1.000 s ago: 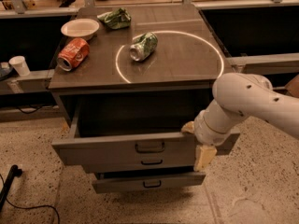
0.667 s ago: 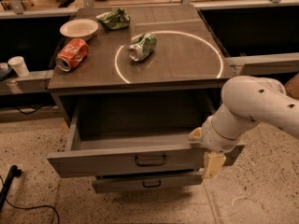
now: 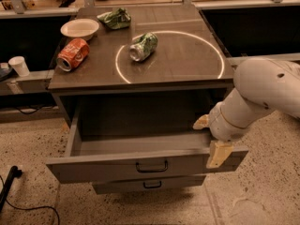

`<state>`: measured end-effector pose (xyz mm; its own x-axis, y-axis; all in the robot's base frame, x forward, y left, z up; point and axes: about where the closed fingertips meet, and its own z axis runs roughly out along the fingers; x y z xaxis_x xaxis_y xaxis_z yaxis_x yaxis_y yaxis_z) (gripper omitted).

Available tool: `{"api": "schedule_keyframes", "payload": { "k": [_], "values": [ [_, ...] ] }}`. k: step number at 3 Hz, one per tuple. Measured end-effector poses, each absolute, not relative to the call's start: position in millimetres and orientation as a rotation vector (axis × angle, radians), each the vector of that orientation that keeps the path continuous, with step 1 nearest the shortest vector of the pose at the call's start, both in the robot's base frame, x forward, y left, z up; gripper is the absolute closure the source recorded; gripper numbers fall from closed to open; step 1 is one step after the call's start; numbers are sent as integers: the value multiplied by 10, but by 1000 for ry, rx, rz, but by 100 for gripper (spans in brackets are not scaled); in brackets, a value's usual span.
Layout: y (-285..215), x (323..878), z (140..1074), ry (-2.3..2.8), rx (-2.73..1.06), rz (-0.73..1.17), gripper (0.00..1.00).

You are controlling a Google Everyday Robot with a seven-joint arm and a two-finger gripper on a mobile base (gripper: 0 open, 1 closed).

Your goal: Open top drawer

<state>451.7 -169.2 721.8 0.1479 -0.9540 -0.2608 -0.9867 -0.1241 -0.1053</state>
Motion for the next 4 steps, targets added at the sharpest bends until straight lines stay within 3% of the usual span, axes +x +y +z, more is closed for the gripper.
{"api": "schedule_keyframes", "payload": {
  "k": [3, 4],
  "values": [
    [-1080, 5084, 7142, 1827, -2235, 233, 73],
    [-803, 4975, 6811, 1811, -2325, 279, 77]
  ]
}}
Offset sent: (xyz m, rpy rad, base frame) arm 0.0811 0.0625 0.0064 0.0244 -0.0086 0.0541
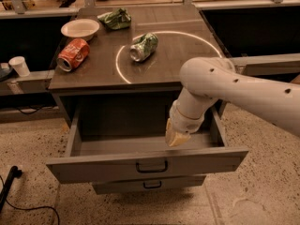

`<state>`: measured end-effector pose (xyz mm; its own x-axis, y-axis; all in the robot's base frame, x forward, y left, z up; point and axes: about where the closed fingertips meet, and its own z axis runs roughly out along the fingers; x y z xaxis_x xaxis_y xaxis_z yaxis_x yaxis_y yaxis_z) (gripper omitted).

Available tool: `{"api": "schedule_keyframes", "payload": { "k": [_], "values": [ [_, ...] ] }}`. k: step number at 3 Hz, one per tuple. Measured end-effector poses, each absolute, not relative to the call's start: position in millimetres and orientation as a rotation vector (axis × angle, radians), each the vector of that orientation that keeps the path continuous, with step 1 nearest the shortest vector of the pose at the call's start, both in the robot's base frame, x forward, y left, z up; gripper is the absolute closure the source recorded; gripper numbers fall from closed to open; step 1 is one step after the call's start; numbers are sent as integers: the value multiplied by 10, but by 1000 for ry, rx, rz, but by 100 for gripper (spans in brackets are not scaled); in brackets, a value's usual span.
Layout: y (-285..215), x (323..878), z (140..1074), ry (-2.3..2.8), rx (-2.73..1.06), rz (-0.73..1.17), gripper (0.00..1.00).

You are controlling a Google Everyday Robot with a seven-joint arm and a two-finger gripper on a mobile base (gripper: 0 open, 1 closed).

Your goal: Open top drawer

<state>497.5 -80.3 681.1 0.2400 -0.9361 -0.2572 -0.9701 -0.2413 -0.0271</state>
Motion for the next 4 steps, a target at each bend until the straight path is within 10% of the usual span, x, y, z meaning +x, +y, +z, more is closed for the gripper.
{"api": "schedule_keyframes", "payload": {
  "k": [4],
  "values": [
    [-676, 4796, 6620, 1804, -2418, 351, 76]
  ]
}}
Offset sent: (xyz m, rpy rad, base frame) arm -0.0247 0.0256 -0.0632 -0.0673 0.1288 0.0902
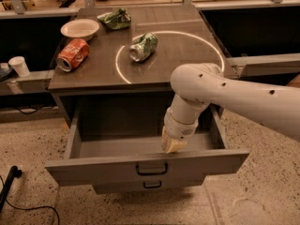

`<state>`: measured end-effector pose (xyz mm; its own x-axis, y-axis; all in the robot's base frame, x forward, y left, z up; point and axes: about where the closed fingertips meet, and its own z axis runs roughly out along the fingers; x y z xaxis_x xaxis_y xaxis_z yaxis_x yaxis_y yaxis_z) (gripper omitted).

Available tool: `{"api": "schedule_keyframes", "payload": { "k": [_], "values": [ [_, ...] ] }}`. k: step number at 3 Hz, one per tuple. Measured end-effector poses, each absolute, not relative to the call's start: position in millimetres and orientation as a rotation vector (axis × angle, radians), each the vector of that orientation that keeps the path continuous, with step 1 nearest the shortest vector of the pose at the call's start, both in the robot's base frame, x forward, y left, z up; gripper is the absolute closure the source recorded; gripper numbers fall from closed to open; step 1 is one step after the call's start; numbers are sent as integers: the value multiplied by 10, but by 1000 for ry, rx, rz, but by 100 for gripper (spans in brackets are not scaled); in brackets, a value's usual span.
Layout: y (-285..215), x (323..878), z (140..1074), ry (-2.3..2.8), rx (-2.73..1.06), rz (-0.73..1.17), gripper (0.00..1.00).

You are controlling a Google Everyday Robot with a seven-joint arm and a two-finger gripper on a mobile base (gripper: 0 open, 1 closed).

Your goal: Open top drawer

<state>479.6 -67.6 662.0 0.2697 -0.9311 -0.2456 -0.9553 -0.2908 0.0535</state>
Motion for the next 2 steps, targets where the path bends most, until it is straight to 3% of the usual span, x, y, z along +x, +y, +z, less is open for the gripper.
{"api": "schedule_keyframes", "payload": {
  "k": [2],
  "values": [
    [-639, 4847, 6578, 1832, -2365, 401, 78]
  ]
}}
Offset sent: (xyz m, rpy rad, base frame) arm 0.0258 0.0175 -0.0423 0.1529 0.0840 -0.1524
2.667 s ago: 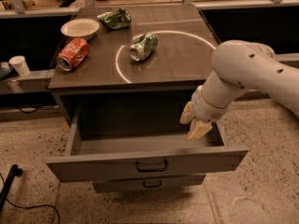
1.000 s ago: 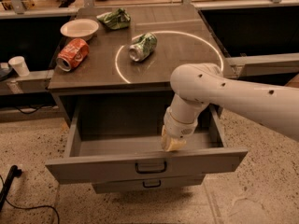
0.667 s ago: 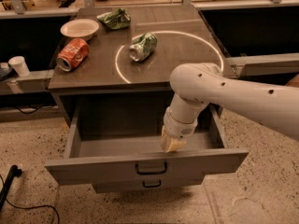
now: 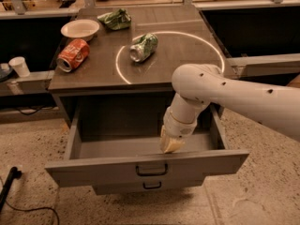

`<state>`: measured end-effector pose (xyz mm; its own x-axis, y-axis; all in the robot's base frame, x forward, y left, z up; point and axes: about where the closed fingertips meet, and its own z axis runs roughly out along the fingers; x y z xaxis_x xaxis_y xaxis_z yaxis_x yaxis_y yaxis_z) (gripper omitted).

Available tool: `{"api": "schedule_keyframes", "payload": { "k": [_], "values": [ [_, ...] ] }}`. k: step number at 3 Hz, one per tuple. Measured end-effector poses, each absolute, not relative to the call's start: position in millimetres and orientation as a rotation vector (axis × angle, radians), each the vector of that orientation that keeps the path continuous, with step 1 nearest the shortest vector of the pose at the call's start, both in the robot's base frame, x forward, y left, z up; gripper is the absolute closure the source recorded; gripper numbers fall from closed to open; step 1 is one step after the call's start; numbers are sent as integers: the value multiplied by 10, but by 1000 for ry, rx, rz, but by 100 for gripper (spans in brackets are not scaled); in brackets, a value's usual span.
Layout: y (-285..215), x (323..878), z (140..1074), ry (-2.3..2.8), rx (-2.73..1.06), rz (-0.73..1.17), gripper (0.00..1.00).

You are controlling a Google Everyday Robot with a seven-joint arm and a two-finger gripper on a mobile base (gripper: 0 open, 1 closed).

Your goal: Open top drawer

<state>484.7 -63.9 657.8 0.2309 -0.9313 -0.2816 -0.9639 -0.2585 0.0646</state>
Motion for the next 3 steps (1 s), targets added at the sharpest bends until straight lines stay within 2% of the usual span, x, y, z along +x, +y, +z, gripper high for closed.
{"api": "schedule_keyframes", "payload": {
  "k": [1, 3],
  "values": [
    [-575, 4959, 6474, 1860, -2276, 449, 74],
    [-387, 4890, 6168, 1872, -2268, 516, 77]
  ]
}}
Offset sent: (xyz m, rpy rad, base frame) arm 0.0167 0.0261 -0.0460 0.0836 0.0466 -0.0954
